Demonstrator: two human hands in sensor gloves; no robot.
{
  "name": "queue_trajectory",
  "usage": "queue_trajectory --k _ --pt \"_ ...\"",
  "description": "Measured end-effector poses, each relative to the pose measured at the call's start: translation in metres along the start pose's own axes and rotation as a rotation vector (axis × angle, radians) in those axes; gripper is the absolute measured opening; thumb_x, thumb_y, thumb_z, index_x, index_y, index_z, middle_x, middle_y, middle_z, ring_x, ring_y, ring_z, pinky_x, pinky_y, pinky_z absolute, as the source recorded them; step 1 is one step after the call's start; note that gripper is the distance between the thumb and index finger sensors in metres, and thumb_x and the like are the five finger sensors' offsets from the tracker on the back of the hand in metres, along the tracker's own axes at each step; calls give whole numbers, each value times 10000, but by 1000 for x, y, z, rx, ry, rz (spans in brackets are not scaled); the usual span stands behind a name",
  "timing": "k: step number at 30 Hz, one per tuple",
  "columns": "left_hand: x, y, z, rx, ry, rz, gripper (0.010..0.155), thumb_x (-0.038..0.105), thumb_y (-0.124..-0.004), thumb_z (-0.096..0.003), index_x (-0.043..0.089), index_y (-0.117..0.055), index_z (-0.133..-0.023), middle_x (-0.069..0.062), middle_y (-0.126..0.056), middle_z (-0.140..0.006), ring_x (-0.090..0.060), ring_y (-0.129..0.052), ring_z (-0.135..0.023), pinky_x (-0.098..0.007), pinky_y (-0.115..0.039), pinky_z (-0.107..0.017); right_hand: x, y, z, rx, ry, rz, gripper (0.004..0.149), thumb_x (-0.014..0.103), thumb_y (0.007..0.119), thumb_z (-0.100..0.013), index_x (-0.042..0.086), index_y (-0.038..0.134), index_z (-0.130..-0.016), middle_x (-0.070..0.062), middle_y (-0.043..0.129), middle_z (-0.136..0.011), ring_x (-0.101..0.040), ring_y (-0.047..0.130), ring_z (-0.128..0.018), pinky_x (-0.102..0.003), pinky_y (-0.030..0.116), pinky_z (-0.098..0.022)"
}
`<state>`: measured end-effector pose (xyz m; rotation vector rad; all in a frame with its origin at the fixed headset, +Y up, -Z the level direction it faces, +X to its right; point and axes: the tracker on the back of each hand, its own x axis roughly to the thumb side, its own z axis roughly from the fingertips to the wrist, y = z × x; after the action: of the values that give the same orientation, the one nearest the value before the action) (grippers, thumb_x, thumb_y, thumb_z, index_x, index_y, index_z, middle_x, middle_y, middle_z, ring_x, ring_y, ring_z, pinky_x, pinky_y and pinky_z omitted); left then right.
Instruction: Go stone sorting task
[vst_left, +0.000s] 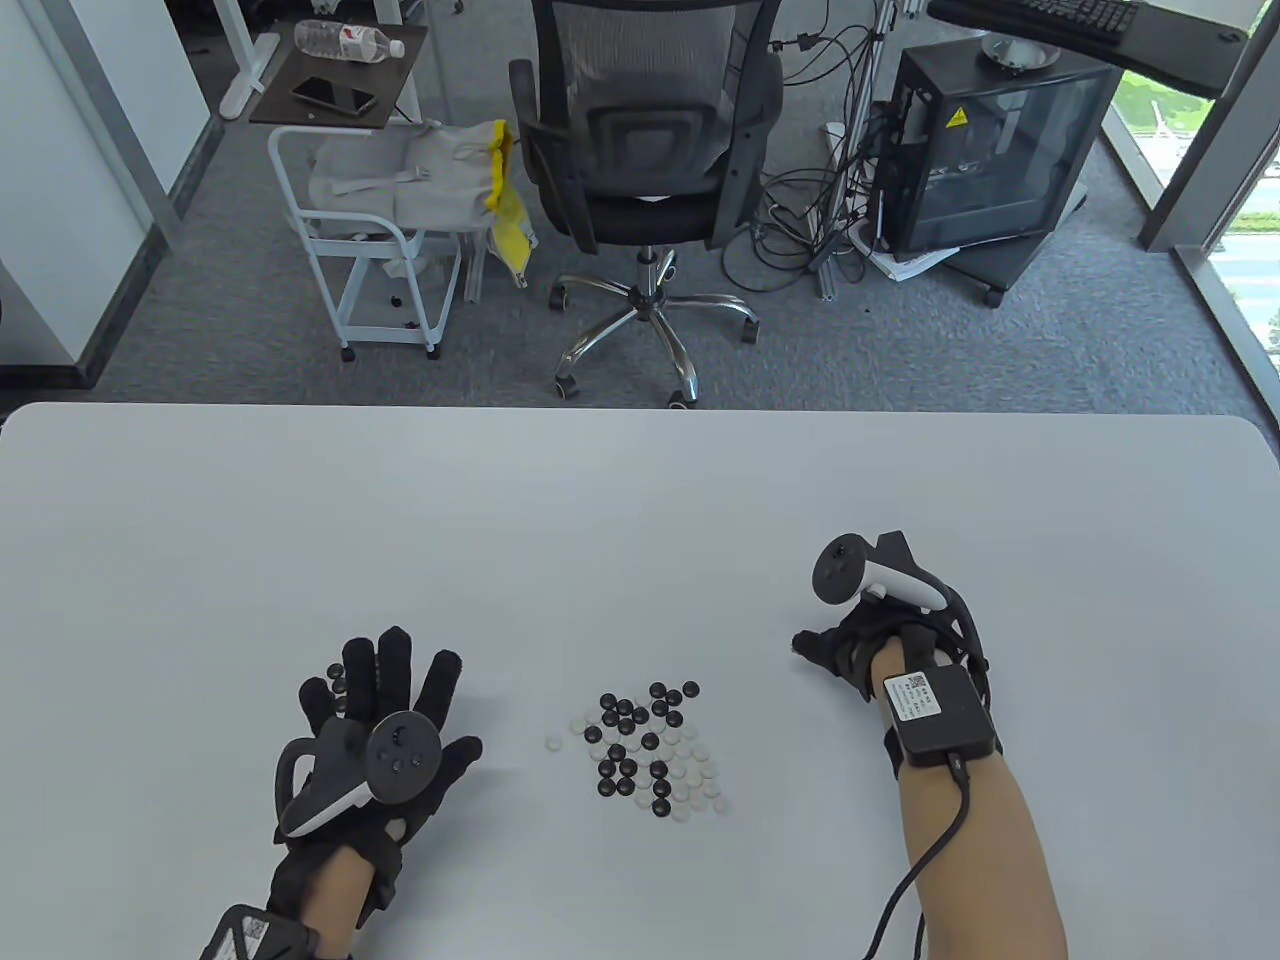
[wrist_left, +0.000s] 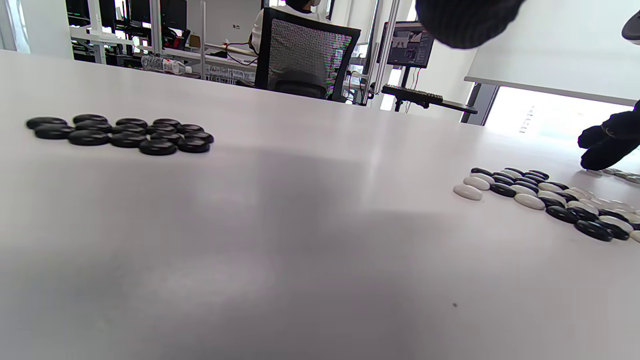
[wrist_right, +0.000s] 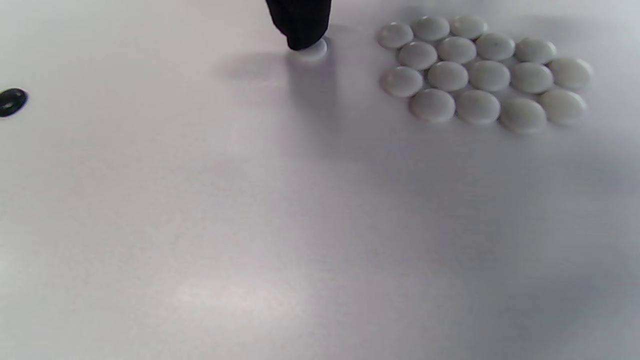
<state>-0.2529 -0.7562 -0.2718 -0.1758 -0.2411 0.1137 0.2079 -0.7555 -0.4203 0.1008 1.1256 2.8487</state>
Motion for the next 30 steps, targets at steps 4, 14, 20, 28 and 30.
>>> queue_trajectory --k 4,14,20,28,30 --pt "1 0 0 -4 2 -3 807 564 -553 -588 216 -136 -1186 -277 147 -1130 -552 161 -961 -832 -5 -527 -12 1 2 1 14 -27 666 490 526 -622 70 638 -1126 -411 121 -1132 -674 -18 -928 -915 110 -550" --pt "1 0 0 -16 7 -1 805 563 -554 -588 216 -138 -1184 -276 146 -1129 -553 160 -960 -831 -7 -528 -14 -5 11 -3 49 -8 677 487 531 -619 51 661 -1120 -410 119 -1131 -676 -17 -925 -914 111 -548" --pt "1 0 -1 -15 9 0 805 562 -554 -589 216 -137 -1185 -278 147 -1128 -553 165 -958 -832 -4 -526 32 -14 24 -42 -148 9 671 488 530 -624 53 662 -1118 -419 110 -1127 -676 -21 -922 -914 116 -547" --pt "1 2 -1 0 12 -2 803 563 -557 -589 220 -143 -1185 -257 145 -1132 -528 176 -951 -821 11 -515 123 2 36 -4 -445 124 666 491 528 -627 56 674 -1110 -420 123 -1130 -676 -9 -924 -914 133 -548" --pt "1 2 -1 2 13 -2 804 565 -558 -588 221 -145 -1186 -250 145 -1132 -524 177 -950 -818 15 -511 146 10 39 11 -511 156 667 491 526 -626 58 665 -1114 -421 120 -1130 -680 -11 -921 -915 132 -548"
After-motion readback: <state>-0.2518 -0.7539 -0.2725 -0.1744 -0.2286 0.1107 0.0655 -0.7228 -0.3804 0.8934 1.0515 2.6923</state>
